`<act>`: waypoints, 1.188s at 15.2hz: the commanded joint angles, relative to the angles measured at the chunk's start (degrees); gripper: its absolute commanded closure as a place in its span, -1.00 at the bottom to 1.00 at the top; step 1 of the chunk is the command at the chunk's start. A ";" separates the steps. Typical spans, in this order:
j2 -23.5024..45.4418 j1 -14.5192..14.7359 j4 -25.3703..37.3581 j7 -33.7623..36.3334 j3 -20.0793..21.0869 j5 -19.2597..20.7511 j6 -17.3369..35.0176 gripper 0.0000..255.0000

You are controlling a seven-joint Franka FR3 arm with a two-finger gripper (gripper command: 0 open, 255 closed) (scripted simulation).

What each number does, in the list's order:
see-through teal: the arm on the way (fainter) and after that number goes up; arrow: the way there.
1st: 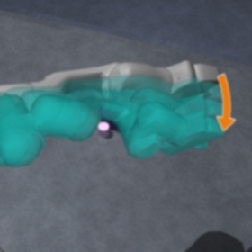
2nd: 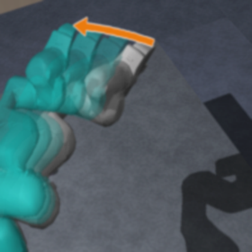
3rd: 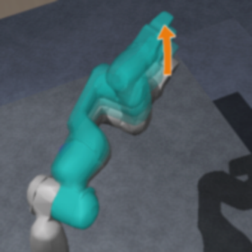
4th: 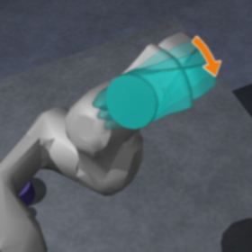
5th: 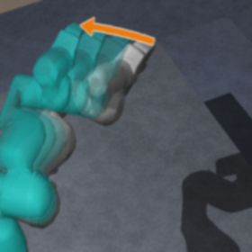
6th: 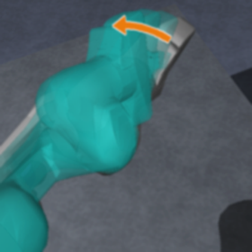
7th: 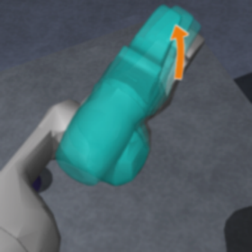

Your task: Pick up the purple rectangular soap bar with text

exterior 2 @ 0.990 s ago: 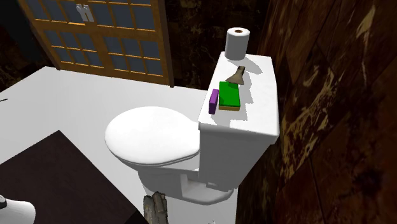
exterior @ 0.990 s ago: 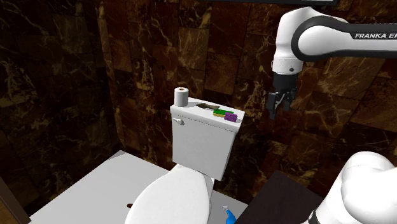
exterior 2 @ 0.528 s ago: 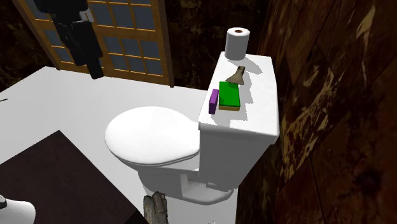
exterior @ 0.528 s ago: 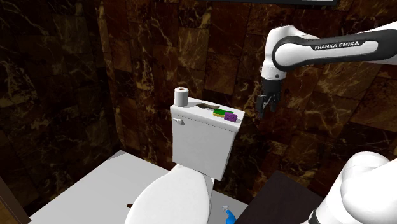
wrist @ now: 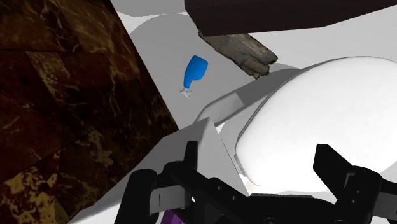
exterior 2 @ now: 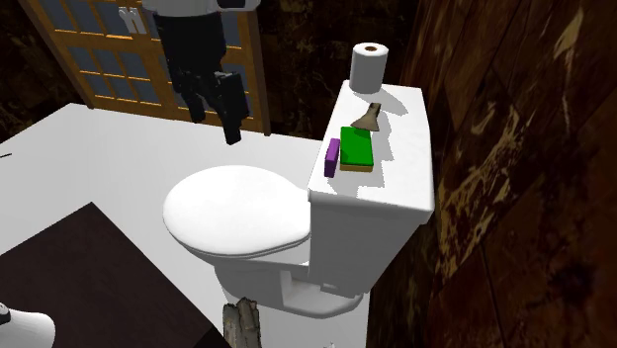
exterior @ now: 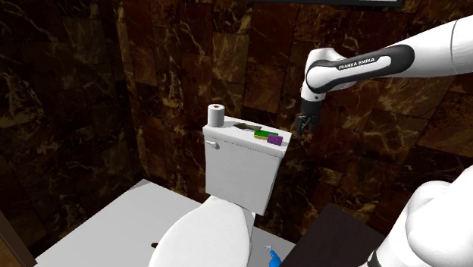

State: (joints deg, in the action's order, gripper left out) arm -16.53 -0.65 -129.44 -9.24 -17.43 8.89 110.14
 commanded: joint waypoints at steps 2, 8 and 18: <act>6.62 0.00 3.73 -4.22 -2.32 -2.23 3.64 -1.00; 20.28 -1.12 13.07 -13.23 -5.05 -9.35 8.28 -1.00; 38.44 -6.08 28.51 -23.28 -4.00 -19.54 10.34 -1.00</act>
State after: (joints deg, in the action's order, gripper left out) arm 21.44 -6.58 -100.85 -32.21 -21.53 -10.35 119.93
